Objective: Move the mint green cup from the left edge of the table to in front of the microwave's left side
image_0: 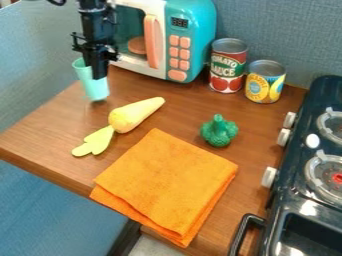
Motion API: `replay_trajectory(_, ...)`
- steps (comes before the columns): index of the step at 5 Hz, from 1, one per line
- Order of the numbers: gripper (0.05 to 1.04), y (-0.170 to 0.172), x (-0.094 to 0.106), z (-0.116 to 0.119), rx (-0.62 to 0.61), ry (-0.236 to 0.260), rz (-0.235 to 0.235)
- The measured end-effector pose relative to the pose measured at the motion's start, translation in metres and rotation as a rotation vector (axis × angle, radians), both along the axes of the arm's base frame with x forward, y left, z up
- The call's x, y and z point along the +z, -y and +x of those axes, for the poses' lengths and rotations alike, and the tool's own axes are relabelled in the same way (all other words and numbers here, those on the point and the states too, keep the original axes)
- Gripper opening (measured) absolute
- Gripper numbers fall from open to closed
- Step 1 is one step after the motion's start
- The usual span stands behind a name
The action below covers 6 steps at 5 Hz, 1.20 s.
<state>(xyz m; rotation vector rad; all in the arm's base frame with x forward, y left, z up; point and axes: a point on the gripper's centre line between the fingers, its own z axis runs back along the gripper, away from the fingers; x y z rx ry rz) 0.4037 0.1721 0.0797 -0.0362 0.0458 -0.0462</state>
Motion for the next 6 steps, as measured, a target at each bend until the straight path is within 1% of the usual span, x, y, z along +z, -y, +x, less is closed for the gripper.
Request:
replay_trajectory(1, 0.099, 0.006, 0.000, 0.011, -0.021, 0.038, 0.028)
replay_trajectory(2, 0.099, 0.005, -0.011, 0.010, -0.020, 0.044, 0.042)
replay_trajectory(3, 0.099, 0.007, -0.012, 0.013, -0.025, 0.068, 0.025)
replay_trajectory(4, 0.137, 0.009, -0.012, 0.013, -0.025, 0.071, 0.009)
replay_trajectory(5, 0.320, 0.015, -0.016, 0.010, -0.023, 0.068, -0.047)
replay_trajectory(6, 0.616, 0.008, -0.006, 0.004, 0.005, 0.102, -0.092)
